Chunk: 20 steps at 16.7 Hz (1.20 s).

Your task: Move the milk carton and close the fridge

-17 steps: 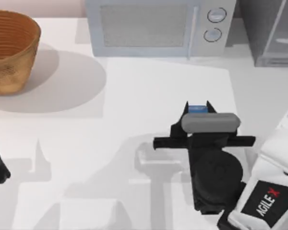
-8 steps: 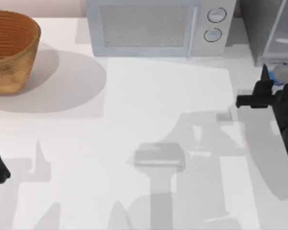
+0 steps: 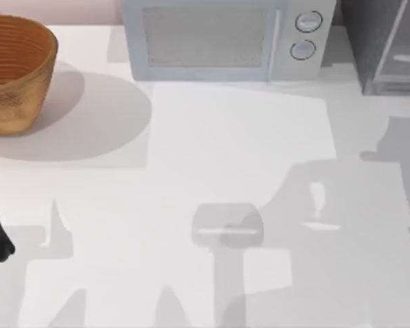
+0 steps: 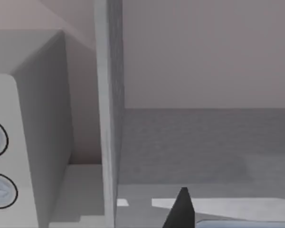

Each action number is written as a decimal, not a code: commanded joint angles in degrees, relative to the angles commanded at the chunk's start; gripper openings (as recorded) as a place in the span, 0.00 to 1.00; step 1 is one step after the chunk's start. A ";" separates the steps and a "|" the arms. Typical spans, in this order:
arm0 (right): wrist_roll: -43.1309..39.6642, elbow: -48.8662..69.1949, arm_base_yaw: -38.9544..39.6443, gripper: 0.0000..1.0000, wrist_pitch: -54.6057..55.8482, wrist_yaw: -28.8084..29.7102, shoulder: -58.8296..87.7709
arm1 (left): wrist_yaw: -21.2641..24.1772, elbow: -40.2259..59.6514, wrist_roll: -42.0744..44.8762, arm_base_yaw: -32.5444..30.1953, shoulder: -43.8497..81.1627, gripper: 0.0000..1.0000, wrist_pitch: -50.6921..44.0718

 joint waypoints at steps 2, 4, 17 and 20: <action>0.13 0.06 -0.50 0.00 -0.45 -1.42 -1.38 | 0.00 0.00 0.00 0.00 0.00 1.00 0.00; 0.13 0.06 -0.50 0.00 -0.45 -1.42 -1.38 | 0.00 0.00 0.00 0.00 0.00 1.00 0.00; 0.27 16.19 -4.01 0.00 -3.65 -5.59 14.05 | 0.00 0.00 0.00 0.00 0.00 1.00 0.00; -0.25 21.75 -5.32 0.00 -4.76 -6.96 18.66 | 0.00 0.00 0.00 0.00 0.00 1.00 0.00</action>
